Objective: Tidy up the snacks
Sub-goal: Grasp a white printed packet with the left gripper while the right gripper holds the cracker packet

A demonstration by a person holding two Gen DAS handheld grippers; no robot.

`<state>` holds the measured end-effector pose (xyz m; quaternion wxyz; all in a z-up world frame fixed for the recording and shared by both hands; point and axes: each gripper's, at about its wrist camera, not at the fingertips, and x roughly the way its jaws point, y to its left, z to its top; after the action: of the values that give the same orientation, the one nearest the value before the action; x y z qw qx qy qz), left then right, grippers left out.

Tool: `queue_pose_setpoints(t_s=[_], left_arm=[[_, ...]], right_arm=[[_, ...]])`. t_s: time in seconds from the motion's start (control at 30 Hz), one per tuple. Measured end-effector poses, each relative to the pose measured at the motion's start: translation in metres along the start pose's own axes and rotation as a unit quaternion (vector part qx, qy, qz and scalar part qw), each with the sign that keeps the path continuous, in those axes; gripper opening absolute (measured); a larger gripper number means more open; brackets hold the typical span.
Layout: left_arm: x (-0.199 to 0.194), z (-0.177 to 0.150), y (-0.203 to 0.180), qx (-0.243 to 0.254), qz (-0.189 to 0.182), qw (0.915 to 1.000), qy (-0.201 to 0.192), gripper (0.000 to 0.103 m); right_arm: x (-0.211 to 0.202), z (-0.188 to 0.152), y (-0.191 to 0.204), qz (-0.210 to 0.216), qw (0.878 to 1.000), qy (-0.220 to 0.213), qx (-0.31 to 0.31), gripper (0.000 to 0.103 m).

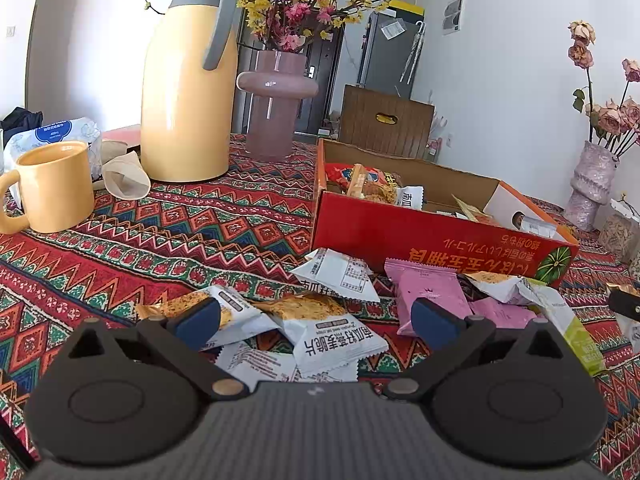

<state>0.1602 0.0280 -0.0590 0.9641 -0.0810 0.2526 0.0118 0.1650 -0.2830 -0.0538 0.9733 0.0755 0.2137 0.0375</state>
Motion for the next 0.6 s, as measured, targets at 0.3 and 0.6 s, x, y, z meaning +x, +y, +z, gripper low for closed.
queue_pose_setpoints(t_s=[0.3,0.6], left_arm=[[0.000,0.000,0.000,0.000,0.000,1.0000,-0.001,0.103],[0.000,0.000,-0.001,0.001,0.000,1.0000,-0.002,0.103]], right_arm=[[-0.013,-0.016,0.021,0.032,0.999,-0.025,-0.011,0.041],[-0.007,-0.027,0.025,0.045,0.999,-0.022,-0.008,0.041]])
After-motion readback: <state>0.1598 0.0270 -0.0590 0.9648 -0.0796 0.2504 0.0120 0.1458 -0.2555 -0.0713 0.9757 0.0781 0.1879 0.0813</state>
